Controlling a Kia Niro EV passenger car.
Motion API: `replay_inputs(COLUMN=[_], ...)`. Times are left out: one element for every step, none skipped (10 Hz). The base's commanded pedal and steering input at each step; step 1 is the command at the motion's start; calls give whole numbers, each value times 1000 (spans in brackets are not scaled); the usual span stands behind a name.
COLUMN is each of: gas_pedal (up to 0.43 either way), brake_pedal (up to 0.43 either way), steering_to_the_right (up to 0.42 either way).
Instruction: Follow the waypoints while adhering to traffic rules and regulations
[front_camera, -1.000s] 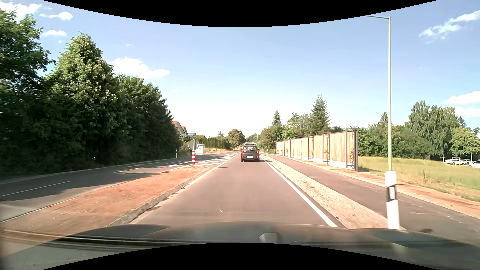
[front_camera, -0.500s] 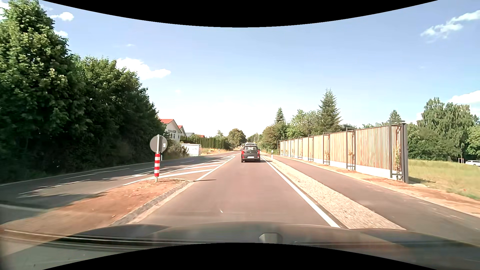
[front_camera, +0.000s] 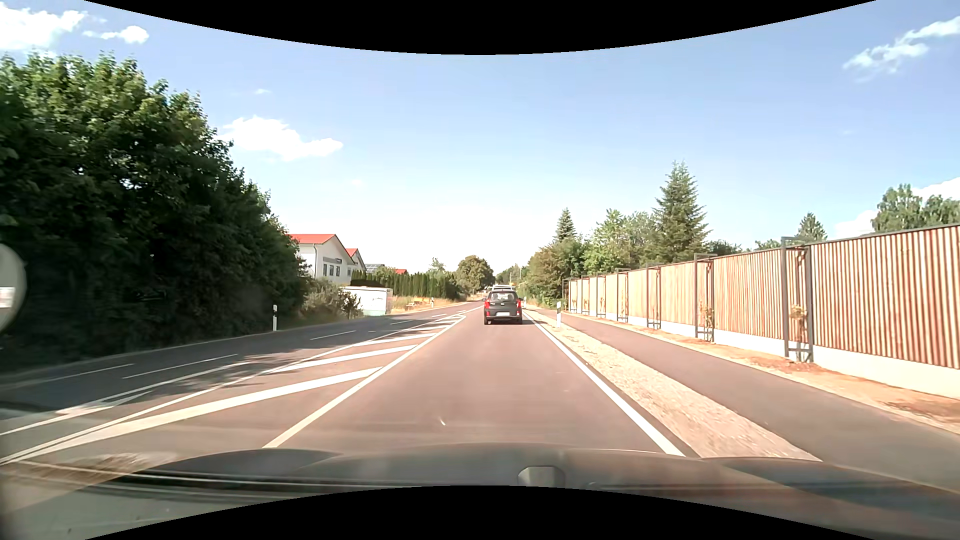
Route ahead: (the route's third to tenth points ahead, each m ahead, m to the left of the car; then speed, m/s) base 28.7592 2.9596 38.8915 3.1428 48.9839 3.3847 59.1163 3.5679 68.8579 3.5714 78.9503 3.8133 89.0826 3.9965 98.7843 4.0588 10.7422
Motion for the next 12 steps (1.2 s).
replay_inputs(gas_pedal=[0, 0, 0, 28, 39, 39, 47, 59, 59, 59, 98, 98], brake_pedal=[6, 6, 6, 6, 6, 6, 6, 6, 6, 6, 6, 6], steering_to_the_right=[-4, -3, 0, 0, 0, 0, 1, 1, 1, 3, 2, 2])
